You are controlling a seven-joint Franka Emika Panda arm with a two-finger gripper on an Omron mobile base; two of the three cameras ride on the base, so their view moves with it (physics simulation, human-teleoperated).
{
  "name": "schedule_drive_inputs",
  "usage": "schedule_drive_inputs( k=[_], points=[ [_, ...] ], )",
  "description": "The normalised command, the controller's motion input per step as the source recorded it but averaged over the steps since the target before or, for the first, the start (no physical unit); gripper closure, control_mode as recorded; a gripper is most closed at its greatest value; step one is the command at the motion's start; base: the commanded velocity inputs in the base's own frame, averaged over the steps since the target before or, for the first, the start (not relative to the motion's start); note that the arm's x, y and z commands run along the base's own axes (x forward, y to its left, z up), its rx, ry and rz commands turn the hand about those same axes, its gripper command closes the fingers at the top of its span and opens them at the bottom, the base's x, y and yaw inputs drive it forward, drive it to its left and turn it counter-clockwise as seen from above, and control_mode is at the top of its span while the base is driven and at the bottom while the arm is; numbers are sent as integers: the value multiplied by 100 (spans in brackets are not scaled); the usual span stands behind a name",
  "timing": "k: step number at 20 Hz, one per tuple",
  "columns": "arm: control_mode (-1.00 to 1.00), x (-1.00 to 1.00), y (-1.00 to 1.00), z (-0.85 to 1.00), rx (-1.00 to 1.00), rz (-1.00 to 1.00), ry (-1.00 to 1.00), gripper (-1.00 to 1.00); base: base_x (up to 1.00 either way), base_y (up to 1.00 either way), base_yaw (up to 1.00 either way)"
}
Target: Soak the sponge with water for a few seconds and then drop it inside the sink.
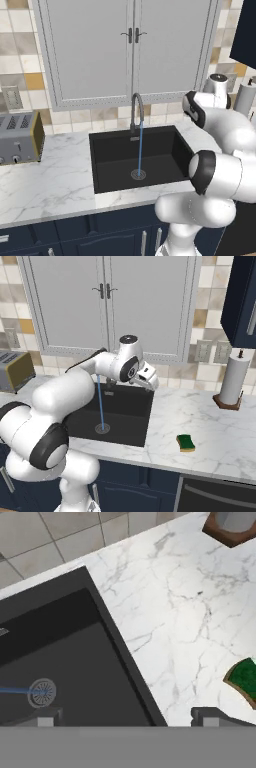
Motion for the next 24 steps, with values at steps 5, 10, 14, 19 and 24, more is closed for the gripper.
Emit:
schedule_drive_inputs(
  k=[5,10,14,19,24],
  points=[
    [-100,-40,-6,-1,1,25,10,-100,0,0,0],
    [-100,-40,-14,0,0,25,12,-100,0,0,0],
    [-100,-23,-22,-9,0,24,11,-100,0,0,0],
    [-100,-1,-31,-22,0,23,4,-100,0,0,0],
    [-100,0,-48,-42,0,20,0,-100,0,0,0]
  ],
)
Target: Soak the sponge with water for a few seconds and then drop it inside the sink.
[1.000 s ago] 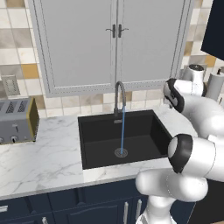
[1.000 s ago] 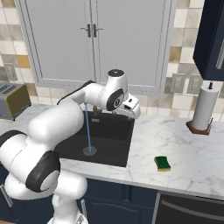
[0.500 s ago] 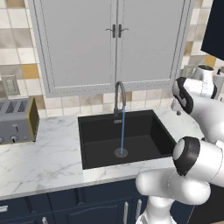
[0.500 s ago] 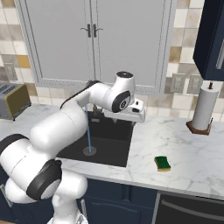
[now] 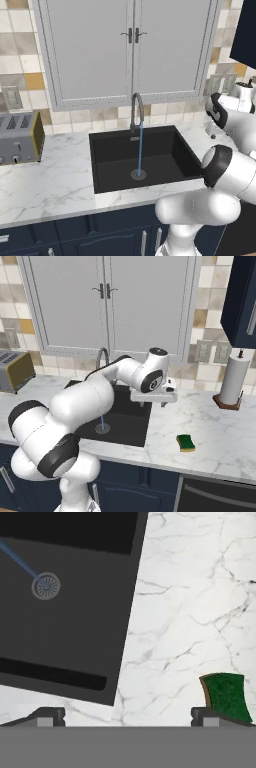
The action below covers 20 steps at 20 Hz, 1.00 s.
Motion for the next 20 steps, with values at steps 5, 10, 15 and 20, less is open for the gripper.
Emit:
schedule_drive_inputs(
  k=[5,10,15,20],
  points=[
    [-100,0,-61,-44,0,14,0,-100,0,0,0],
    [-100,-2,-53,-23,0,12,0,-100,0,0,0],
    [-100,-4,-42,-14,0,13,1,-100,0,0,0],
    [-100,-1,-38,-16,0,14,4,-100,0,0,0]
  ],
)
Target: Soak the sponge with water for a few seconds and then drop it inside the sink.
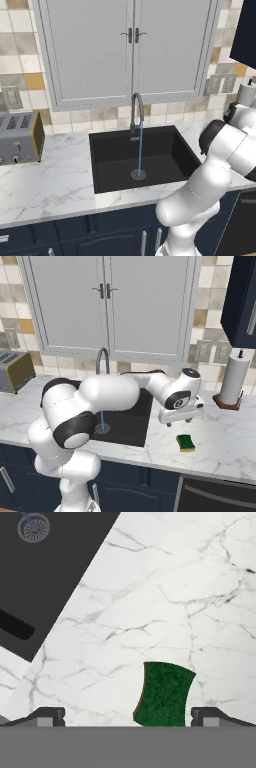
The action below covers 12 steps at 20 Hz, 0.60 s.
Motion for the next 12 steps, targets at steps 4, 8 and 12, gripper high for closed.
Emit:
schedule_drive_inputs(
  k=[4,8,12],
  points=[
    [-100,0,-41,-22,0,10,8,-100,0,0,0],
    [-100,0,-36,-19,0,8,2,-100,0,0,0],
    [-100,3,-28,-21,0,6,0,-100,0,0,0]
  ],
)
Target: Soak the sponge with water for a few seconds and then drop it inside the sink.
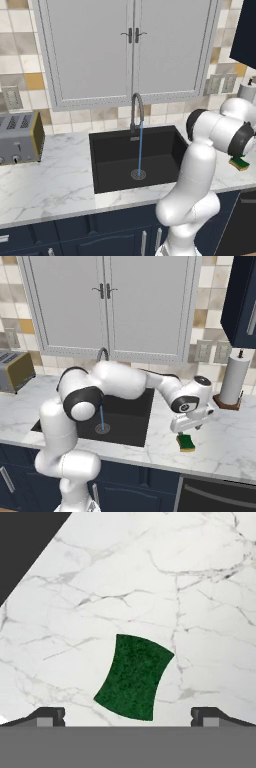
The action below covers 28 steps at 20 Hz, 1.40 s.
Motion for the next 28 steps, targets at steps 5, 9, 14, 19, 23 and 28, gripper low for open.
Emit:
schedule_drive_inputs(
  k=[5,9,14,19,23,28],
  points=[
    [-100,12,-13,-9,0,0,0,-100,0,0,0],
    [-100,1,-2,0,0,-1,0,-100,0,0,0],
    [-100,0,3,0,0,-11,0,-100,0,0,0],
    [-100,0,3,-11,0,-16,0,-100,0,0,0],
    [-100,0,9,-14,0,-15,0,-100,0,0,0],
    [-100,0,31,-6,0,-4,0,-100,0,0,0]
  ],
)
